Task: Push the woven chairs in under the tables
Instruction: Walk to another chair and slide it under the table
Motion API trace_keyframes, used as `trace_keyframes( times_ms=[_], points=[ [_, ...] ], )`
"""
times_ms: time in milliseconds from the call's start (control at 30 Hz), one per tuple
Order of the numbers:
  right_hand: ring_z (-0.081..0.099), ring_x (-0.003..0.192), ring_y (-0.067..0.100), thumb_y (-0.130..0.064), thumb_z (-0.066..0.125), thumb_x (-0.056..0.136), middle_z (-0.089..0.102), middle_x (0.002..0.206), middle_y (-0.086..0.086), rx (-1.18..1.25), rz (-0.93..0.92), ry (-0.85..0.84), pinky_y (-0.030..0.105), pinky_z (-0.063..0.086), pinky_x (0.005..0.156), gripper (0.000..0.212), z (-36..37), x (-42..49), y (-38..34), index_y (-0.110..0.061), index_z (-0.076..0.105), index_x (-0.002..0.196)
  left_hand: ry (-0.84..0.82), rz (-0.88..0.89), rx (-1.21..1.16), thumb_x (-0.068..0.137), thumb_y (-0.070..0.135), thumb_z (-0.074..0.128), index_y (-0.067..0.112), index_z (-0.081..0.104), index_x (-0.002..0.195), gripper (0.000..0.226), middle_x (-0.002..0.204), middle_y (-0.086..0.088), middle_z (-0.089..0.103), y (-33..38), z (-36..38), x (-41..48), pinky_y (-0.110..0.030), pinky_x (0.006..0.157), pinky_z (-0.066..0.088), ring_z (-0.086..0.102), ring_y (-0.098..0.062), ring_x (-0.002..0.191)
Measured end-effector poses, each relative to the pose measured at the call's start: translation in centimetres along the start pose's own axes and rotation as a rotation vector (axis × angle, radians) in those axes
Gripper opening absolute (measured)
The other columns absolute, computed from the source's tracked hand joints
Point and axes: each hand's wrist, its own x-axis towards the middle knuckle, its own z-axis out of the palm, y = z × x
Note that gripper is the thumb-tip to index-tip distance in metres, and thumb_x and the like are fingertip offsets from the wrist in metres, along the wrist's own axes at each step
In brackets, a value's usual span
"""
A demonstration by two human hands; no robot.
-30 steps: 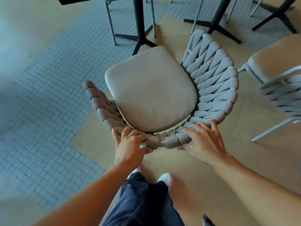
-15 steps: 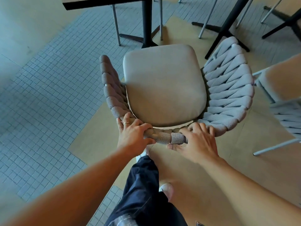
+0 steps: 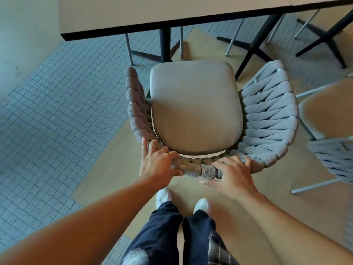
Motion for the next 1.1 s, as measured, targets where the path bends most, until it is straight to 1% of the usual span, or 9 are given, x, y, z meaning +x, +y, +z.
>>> trace_keyframes(
  times_ms=[67,167,300,400,600,700,800,933,1100],
  points=[
    [0.058,0.097,0.020,-0.085,0.050,0.057,0.067,0.094,-0.014,0.015,-0.014,0.027,0.055,0.022,0.104,0.061,0.0,0.7,0.7,-0.037,0.070,0.090,0.011,0.001,-0.019,0.073,0.073,0.058,0.045,0.055,0.124,0.059,0.123,0.016,0.056,0.1,-0.3,1.0,-0.058,0.115,-0.010,0.020,-0.031,0.138],
    [0.057,0.095,0.019,-0.080,0.056,0.059,0.067,0.093,-0.016,0.017,-0.039,0.056,0.057,0.021,0.106,0.056,0.0,1.6,2.0,-0.036,0.070,0.091,0.025,-0.008,-0.052,0.071,0.072,0.060,0.045,0.057,0.121,0.057,0.122,0.017,0.057,0.7,-0.5,2.1,-0.058,0.115,-0.008,0.019,-0.032,0.138],
    [0.058,0.094,0.019,-0.080,0.058,0.059,0.067,0.092,-0.016,0.009,-0.077,0.070,0.059,0.021,0.107,0.056,-0.7,3.2,4.4,-0.035,0.070,0.090,0.041,-0.042,-0.093,0.070,0.072,0.062,0.045,0.060,0.119,0.056,0.119,0.018,0.058,2.5,-0.8,3.7,-0.056,0.115,-0.009,0.020,-0.031,0.137],
    [0.059,0.093,0.020,-0.080,0.063,0.059,0.068,0.095,-0.015,0.020,-0.106,0.061,0.059,0.021,0.108,0.057,-1.6,5.1,6.8,-0.035,0.070,0.094,0.082,-0.064,-0.107,0.068,0.074,0.060,0.046,0.062,0.116,0.056,0.112,0.018,0.059,4.3,-1.1,5.4,-0.055,0.115,-0.005,0.026,-0.029,0.132],
    [0.058,0.098,0.017,-0.077,0.069,0.059,0.068,0.097,-0.017,-0.029,-0.168,0.002,0.058,0.019,0.109,0.052,-3.7,9.2,11.6,-0.039,0.070,0.095,0.089,-0.141,-0.136,0.070,0.074,0.060,0.049,0.057,0.122,0.058,0.122,0.018,0.057,8.0,-1.9,9.1,-0.055,0.115,-0.006,0.023,-0.028,0.135],
    [0.057,0.098,0.017,-0.080,0.065,0.059,0.068,0.096,-0.016,-0.024,-0.184,-0.012,0.057,0.018,0.109,0.053,-4.6,11.3,13.3,-0.039,0.070,0.094,0.093,-0.179,-0.138,0.071,0.075,0.059,0.050,0.057,0.122,0.057,0.124,0.019,0.057,9.2,-2.5,10.9,-0.056,0.115,-0.003,0.023,-0.028,0.134],
    [0.058,0.099,0.019,-0.077,0.066,0.059,0.069,0.094,-0.015,-0.007,-0.209,-0.015,0.057,0.017,0.110,0.052,-5.4,12.9,15.0,-0.038,0.071,0.094,0.111,-0.213,-0.164,0.070,0.074,0.060,0.051,0.057,0.122,0.058,0.124,0.020,0.057,10.6,-2.9,12.6,-0.056,0.115,0.001,0.024,-0.028,0.133],
    [0.059,0.100,0.019,-0.083,0.058,0.057,0.071,0.096,-0.013,0.013,-0.246,-0.024,0.055,0.014,0.110,0.062,-6.3,14.7,17.8,-0.037,0.073,0.096,0.127,-0.248,-0.195,0.070,0.073,0.062,0.051,0.057,0.123,0.057,0.124,0.019,0.058,12.9,-3.3,14.0,-0.054,0.115,-0.002,0.024,-0.028,0.133],
    [0.058,0.105,0.017,-0.088,0.050,0.055,0.070,0.101,-0.015,0.008,-0.269,-0.062,0.055,0.013,0.112,0.071,-7.6,16.8,20.6,-0.037,0.072,0.100,0.079,-0.302,-0.190,0.071,0.074,0.058,0.050,0.056,0.125,0.059,0.123,0.017,0.058,15.6,-3.8,16.1,-0.054,0.115,-0.006,0.022,-0.029,0.134]
  ],
)
